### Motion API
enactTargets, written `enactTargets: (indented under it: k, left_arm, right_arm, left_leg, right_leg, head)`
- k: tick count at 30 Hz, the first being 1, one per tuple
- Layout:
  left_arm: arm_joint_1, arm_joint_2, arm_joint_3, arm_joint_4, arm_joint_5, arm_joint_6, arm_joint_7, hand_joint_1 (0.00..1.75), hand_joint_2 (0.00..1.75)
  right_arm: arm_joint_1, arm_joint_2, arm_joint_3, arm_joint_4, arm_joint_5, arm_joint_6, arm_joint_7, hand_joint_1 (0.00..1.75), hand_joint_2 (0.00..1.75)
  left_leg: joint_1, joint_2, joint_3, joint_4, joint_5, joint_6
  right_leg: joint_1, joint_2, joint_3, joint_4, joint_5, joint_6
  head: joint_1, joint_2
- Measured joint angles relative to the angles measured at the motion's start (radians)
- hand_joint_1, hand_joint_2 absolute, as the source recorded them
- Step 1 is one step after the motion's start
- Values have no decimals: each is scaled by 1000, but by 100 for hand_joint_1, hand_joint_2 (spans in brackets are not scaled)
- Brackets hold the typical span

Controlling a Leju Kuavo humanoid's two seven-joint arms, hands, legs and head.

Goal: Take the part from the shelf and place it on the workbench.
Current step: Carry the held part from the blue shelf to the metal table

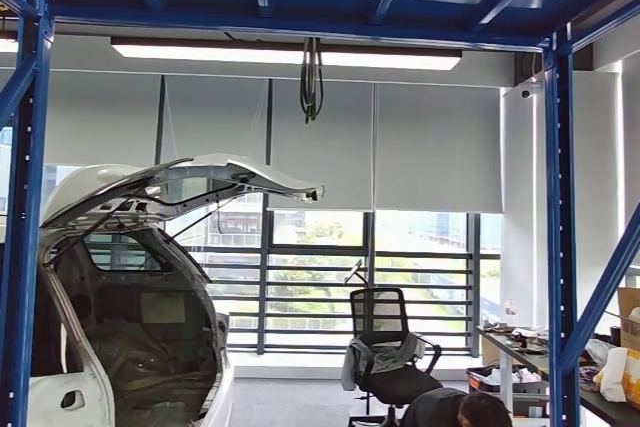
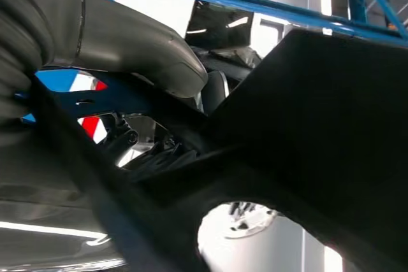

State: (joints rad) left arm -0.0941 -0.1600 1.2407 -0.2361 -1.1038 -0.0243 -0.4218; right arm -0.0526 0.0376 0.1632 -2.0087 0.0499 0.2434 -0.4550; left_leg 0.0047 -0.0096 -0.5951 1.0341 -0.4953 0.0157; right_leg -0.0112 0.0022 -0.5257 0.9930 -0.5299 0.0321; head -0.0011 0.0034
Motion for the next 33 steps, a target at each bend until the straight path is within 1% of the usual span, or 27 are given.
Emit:
enactTargets:
  k: [3, 4, 5, 6, 7, 9, 10, 11, 12, 13, 14, 15, 16, 17, 19, 20, 21, 22, 24, 25, 26, 27, 28, 30, 31, 32, 33]
  left_arm:
    - [1, 3, 0, 0, -6, 1, 3, 0, 175]
    - [1, 4, 0, 0, -7, 0, 4, 0, 175]
    - [0, 4, 0, 0, -8, 0, 5, 0, 175]
    - [0, 4, 0, 0, -10, 0, 7, 0, 175]
    - [0, 4, 0, 0, -12, 0, 9, 0, 175]
    - [1, 4, 0, 0, -15, 1, 14, 0, 175]
    - [3, 4, 0, 0, -16, 1, 16, 0, 175]
    - [4, 4, 0, 0, -17, 2, 19, 0, 175]
    - [4, 4, 0, 0, -17, 3, 21, 0, 175]
    - [5, 4, 0, 0, -17, 3, 23, 0, 175]
    - [5, 4, 0, 0, -17, 4, 24, 0, 175]
    - [5, 4, 0, 0, -17, 4, 25, 0, 175]
    - [5, 4, 0, 0, -17, 5, 26, 0, 175]
    - [5, 4, 0, 0, -17, 5, 27, 0, 175]
    - [8, 4, 0, 0, -18, 7, 27, 0, 175]
    - [9, 4, 0, 0, -19, 7, 26, 0, 175]
    - [9, 4, 0, 0, -22, 7, 25, 0, 175]
    - [10, 4, 0, 0, -24, 6, 23, 0, 175]
    - [9, 5, 0, 0, -29, 4, 21, 0, 175]
    - [10, 5, 0, 0, -30, 4, 20, 0, 175]
    - [10, 5, 0, 0, -30, 3, 20, 0, 175]
    - [10, 5, 0, 0, -31, 3, 19, 0, 175]
    - [10, 5, 0, 0, -31, 3, 19, 0, 175]
    - [8, 5, 0, 0, -31, 3, 18, 0, 175]
    - [7, 6, 0, 0, -32, 3, 17, 0, 175]
    - [6, 6, 0, 0, -32, 3, 16, 0, 175]
    - [6, 6, 0, 0, -32, 3, 16, 0, 175]
  right_arm:
    - [0, -8, 4, 24, -13, 8, 11, 175, 175]
    - [0, -12, 5, 32, -15, 11, 12, 175, 175]
    - [0, -16, 5, 39, -15, 12, 13, 175, 175]
    - [0, -21, 6, 45, -15, 14, 12, 175, 175]
    - [0, -26, 7, 50, -14, 15, 11, 175, 175]
    - [2, -34, 8, 60, -15, 17, 11, 175, 175]
    - [4, -38, 9, 65, -19, 18, 13, 175, 175]
    - [5, -42, 9, 69, -23, 19, 15, 175, 175]
    - [6, -47, 10, 73, -29, 20, 18, 175, 175]
    - [6, -50, 11, 76, -32, 20, 21, 175, 175]
    - [6, -54, 11, 78, -36, 21, 23, 175, 175]
    - [6, -56, 12, 81, -39, 22, 24, 175, 175]
    - [6, -59, 12, 83, -42, 22, 25, 175, 175]
    - [6, -61, 12, 85, -44, 23, 25, 175, 175]
    - [6, -65, 13, 88, -49, 30, 22, 175, 175]
    - [5, -67, 13, 89, -51, 34, 16, 175, 175]
    - [5, -69, 12, 90, -49, 38, 5, 175, 175]
    - [5, -70, 12, 90, -44, 41, -9, 175, 175]
    - [5, -73, 12, 90, -30, 44, -33, 175, 175]
    - [6, -74, 12, 90, -24, 45, -38, 175, 175]
    - [6, -75, 12, 90, -20, 46, -40, 175, 175]
    - [6, -75, 12, 90, -17, 47, -40, 175, 175]
    - [6, -76, 12, 90, -14, 47, -39, 175, 175]
    - [6, -78, 12, 90, -9, 47, -38, 175, 175]
    - [6, -79, 11, 90, -8, 46, -38, 175, 175]
    - [5, -80, 11, 90, -8, 45, -36, 175, 175]
    - [5, -81, 11, 90, -9, 44, -35, 175, 175]
  left_leg:
    - [-5, 0, 0, 1, 1, 6]
    - [-3, 1, 1, -2, 4, 11]
    - [-1, 2, 2, -5, 8, 16]
    - [3, 3, 3, -9, 10, 20]
    - [6, 5, 3, -12, 13, 23]
    - [7, 6, 3, -12, 14, 24]
    - [7, 7, 3, -12, 14, 24]
    - [8, 8, 3, -11, 14, 23]
    - [10, 8, 3, -10, 15, 21]
    - [11, 7, 3, -9, 15, 19]
    - [13, 7, 3, -8, 15, 15]
    - [13, 6, 1, -6, 16, 10]
    - [13, 5, -2, -5, 19, 2]
    - [12, 5, -4, -5, 22, -6]
    - [13, 4, -8, -8, 31, -21]
    - [14, 4, -11, -6, 26, -26]
    - [15, 4, -17, 9, 8, -30]
    - [15, 3, -30, 42, -23, -33]
    - [15, 4, -71, 165, -107, -34]
    - [15, 4, -88, 227, -136, -35]
    - [14, 4, -93, 265, -150, -35]
    - [14, 4, -81, 265, -144, -34]
    - [14, 4, -49, 224, -122, -31]
    - [12, 4, 44, 79, -71, -23]
    - [10, 4, 80, 18, -56, -19]
    - [9, 5, 100, -19, -52, -17]
    - [7, 5, 106, -33, -54, -16]
  right_leg:
    - [-5, 0, 1, -1, 2, 7]
    - [-6, 0, 1, 0, 1, 10]
    - [-7, 0, -1, 7, -7, 13]
    - [-7, 0, -8, 27, -25, 16]
    - [-8, 0, -24, 67, -54, 18]
    - [-9, 0, -80, 203, -123, 23]
    - [-11, 0, -106, 264, -143, 25]
    - [-11, -1, -119, 296, -144, 27]
    - [-12, -1, -113, 284, -124, 28]
    - [-13, -1, -88, 233, -88, 29]
    - [-15, -1, -55, 159, -51, 29]
    - [-13, 0, -24, 91, -23, 28]
    - [-12, 1, -3, 42, -6, 24]
    - [-9, 2, 5, 19, -2, 19]
    - [-6, 4, 0, 15, 2, 5]
    - [-6, 3, -4, 13, 6, -4]
    - [-7, 1, -9, 11, 13, -15]
    - [-8, 0, -16, 8, 18, -25]
    - [-5, -4, -31, 8, 28, -38]
    - [-2, -6, -38, 10, 33, -41]
    - [0, -7, -44, 11, 38, -43]
    - [2, -7, -50, 13, 41, -43]
    - [3, -6, -55, 14, 44, -42]
    - [6, -5, -60, 17, 48, -38]
    - [8, -5, -62, 18, 50, -34]
    - [10, -5, -64, 20, 54, -29]
    - [11, -5, -66, 21, 57, -24]
  head:
    - [0, 0]
    - [0, 0]
    - [0, 0]
    - [0, 0]
    - [0, 0]
    - [0, 0]
    - [0, 0]
    - [0, 0]
    - [0, 0]
    - [0, 0]
    - [0, 0]
    - [0, 0]
    - [0, 0]
    - [0, 0]
    - [0, 0]
    - [0, 0]
    - [0, 0]
    - [0, 0]
    - [0, 0]
    - [0, 0]
    - [0, 0]
    - [0, 0]
    - [0, 0]
    - [0, 0]
    - [0, 0]
    - [0, 0]
    - [0, 0]
